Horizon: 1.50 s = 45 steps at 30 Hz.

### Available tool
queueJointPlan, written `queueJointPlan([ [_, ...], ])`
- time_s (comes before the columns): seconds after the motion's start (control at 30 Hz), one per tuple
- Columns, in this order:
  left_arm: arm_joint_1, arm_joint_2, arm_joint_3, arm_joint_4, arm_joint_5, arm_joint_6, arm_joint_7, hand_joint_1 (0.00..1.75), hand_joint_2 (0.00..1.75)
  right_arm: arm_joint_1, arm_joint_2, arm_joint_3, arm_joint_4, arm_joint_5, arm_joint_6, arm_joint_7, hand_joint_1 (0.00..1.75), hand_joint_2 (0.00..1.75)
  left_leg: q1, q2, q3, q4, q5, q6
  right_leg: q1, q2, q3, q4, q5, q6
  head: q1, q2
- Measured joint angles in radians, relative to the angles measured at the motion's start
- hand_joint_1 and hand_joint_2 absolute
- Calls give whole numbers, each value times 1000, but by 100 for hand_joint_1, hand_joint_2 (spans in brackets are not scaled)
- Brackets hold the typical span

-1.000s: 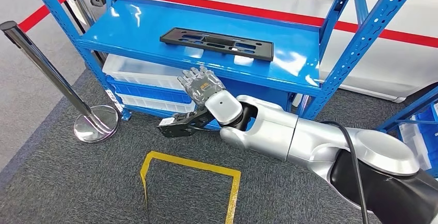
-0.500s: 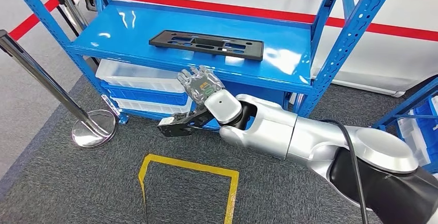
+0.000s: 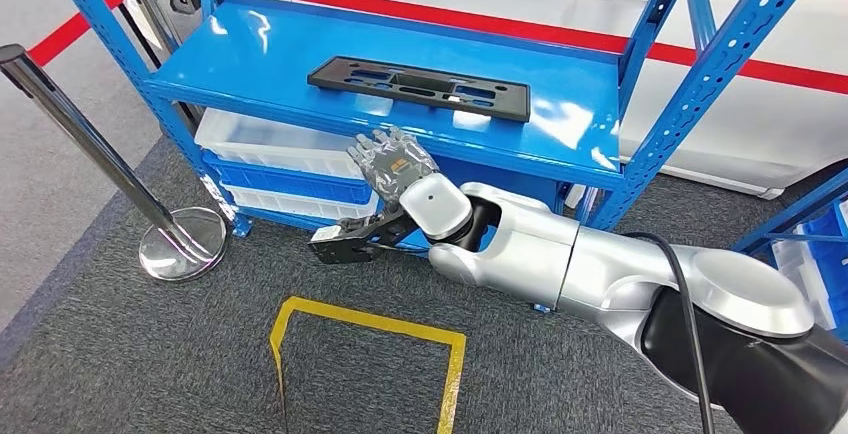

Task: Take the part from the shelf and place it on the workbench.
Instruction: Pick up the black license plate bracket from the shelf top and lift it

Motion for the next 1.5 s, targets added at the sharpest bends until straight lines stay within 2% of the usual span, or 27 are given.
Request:
queueJointPlan([
  [0.07, -1, -2, 0, 0, 0, 0, 0, 0, 0, -3, 0, 0, 0, 0, 0, 0, 0, 0, -3, -1, 1, 1, -4, -6, 6, 0, 51, -104, 35, -11, 0, 0],
  [0.13, -1, -3, 0, 0, 0, 1, 0, 0, 0, -4, -1, 0, 0, 0, 0, 0, 0, 0, -4, -1, -1, 0, -5, -14, 10, 1, 65, -130, 32, -16, 0, 0],
  [0.23, -1, -3, 0, 0, 0, 2, 0, 0, 0, -5, -2, 0, 0, 0, 0, 0, 0, 0, -3, 2, -9, 22, -23, -29, 3, 1, 75, -146, 35, -26, 0, 0],
  [0.27, -1, -3, 0, 0, 0, 2, 0, 0, 0, -6, -3, 0, -1, 0, 0, 0, 0, 0, -2, 2, -26, 60, -46, -34, -1, 0, 80, -151, 36, -29, -2, 0],
  [0.33, -1, -3, -1, 0, 0, 2, 0, 0, 0, -5, -3, 0, -1, 0, 0, 0, 0, 0, 0, 3, -86, 180, -99, -41, -1, -1, 83, -152, 35, -33, -3, 0],
  [0.37, -1, -3, -2, 0, 0, 2, 0, 0, 0, -3, -3, 1, -1, 0, 0, 0, 0, 0, 1, 3, -115, 233, -114, -43, 0, -1, 83, -151, 33, -35, -3, 0],
  [0.4, -1, -3, -3, 0, 0, 2, 0, 0, 0, -2, -3, 1, -1, 0, 1, 0, 0, 0, 1, 3, -132, 258, -111, -45, 0, -1, 84, -150, 32, -36, -3, 0],
  [0.43, 0, -3, -3, 0, 0, 2, 0, 0, 0, -1, -3, 2, -1, 0, 1, 0, 0, 0, 1, 3, -132, 248, -91, -46, 0, 0, 86, -149, 30, -36, -3, 0],
  [0.47, 0, -3, -4, 0, 0, 2, 0, 0, 0, -1, -3, 2, -1, 0, 1, 0, 0, 0, 2, 3, -115, 203, -56, -45, 0, 1, 88, -147, 27, -35, -3, 0],
  [0.5, 0, -2, -4, 0, 0, 2, 0, 0, 0, -1, -3, 3, -1, 0, 1, 0, 0, 0, 2, 3, -87, 138, -18, -42, 0, 3, 89, -145, 24, -33, -3, 0],
  [0.57, -1, -1, -4, 0, 0, 2, 0, 0, 0, -3, -3, 3, -1, 0, 1, 0, 0, 0, -3, 4, -39, 34, 18, -34, 3, 4, 88, -139, 17, -26, -3, 0],
  [0.63, -3, 0, -5, 0, 0, 2, 0, 0, 0, -4, -4, 3, -2, 0, 1, 0, 0, 0, -8, 3, -25, 5, 15, -26, 6, 4, 85, -136, 15, -18, -2, 0],
  [0.73, -2, -1, -5, 0, 0, 2, 0, 0, 0, -5, -4, 3, -5, 0, 2, 1, 0, 0, 0, 4, -17, -5, 18, -13, 6, 1, 80, -119, 0, -2, 0, 0],
  [0.8, -1, -1, -5, 0, 0, 2, 0, 0, 0, -7, -5, 3, -6, 0, 2, 1, 0, 0, 4, 5, -10, -10, 18, -4, 2, -1, 42, -38, -45, 10, 4, 0],
  [0.87, -2, -1, -5, 0, 0, 2, 0, 0, 0, -4, -6, 3, -6, 0, 4, 2, 0, 0, 4, 5, -9, -10, 15, 3, -4, -2, -24, 83, -91, 17, 6, 0],
  [0.9, -2, 0, -5, 0, 0, 2, 0, 0, 0, -1, -7, 3, -6, 0, 5, 2, 0, 0, 4, 5, -8, -10, 13, 3, -7, -2, -47, 119, -95, 19, 6, 0],
  [0.93, -2, 0, -6, 0, 0, 2, 0, 0, 0, 1, -8, 3, -6, 0, 6, 2, 0, 0, 4, 4, -7, -9, 11, 3, -10, -3, -53, 120, -81, 20, 6, 0],
  [1.0, -1, 0, -6, 0, 0, 2, 0, 0, 0, 2, -9, 3, -6, 0, 7, 2, 0, 0, 5, 2, -1, -6, 5, -1, -13, -4, -13, 24, -11, 19, 7, 0],
  [1.07, -1, -1, -6, 0, 0, 1, 0, 0, 0, -1, -9, 3, -7, 0, 7, 2, 0, 0, 4, 1, 0, 0, -2, -10, -11, -3, 39, -86, 32, 13, 6, 0],
  [1.1, -2, -1, -6, 0, 0, 1, 0, 0, 0, -1, -9, 3, -7, 0, 7, 2, 0, 0, 4, 1, -1, 1, -3, -15, -8, -3, 53, -113, 35, 9, 6, 0],
  [1.2, -2, -1, -6, 0, 0, 1, 0, 0, 0, 0, -10, 3, -9, 0, 9, 2, 0, 0, 5, 1, -2, 0, -7, -31, -5, 0, 60, -128, 29, -5, 6, 0],
  [1.27, -1, -1, -6, 0, 0, 1, 0, 0, 0, -3, -11, 3, -11, 0, 9, 2, 0, 0, 7, 2, -14, 31, -30, -40, -9, 1, 68, -136, 31, -16, 4, 0],
  [1.37, -2, -1, -7, 0, 0, 0, 0, 0, 0, -3, -11, 4, -14, -1, 9, 1, 0, 0, 7, 3, -98, 201, -103, -46, -7, 0, 76, -138, 27, -28, 0, 0],
  [1.4, -2, -1, -8, 0, 0, 0, 0, 0, 0, -1, -11, 5, -14, -1, 10, 0, 0, 0, 7, 3, -126, 249, -112, -47, -6, 0, 78, -137, 25, -30, 0, 0],
  [1.43, -1, -1, -8, 0, 0, 0, 0, 0, 0, 1, -11, 6, -14, -1, 11, 0, 0, 0, 7, 3, -139, 263, -101, -46, -4, 1, 80, -136, 23, -32, 0, 0],
  [1.47, 0, -1, -8, 0, 0, -1, -1, 0, 0, 1, -11, 6, -14, -2, 13, 0, 0, 0, 6, 3, -134, 241, -74, -45, -3, 2, 83, -135, 20, -32, 0, 0],
  [1.5, 1, -1, -8, 0, 0, -1, -1, 0, 0, 1, -11, 7, -14, -2, 16, 0, 0, 0, 6, 3, -111, 185, -33, -41, -2, 4, 87, -134, 16, -32, 0, 0],
])
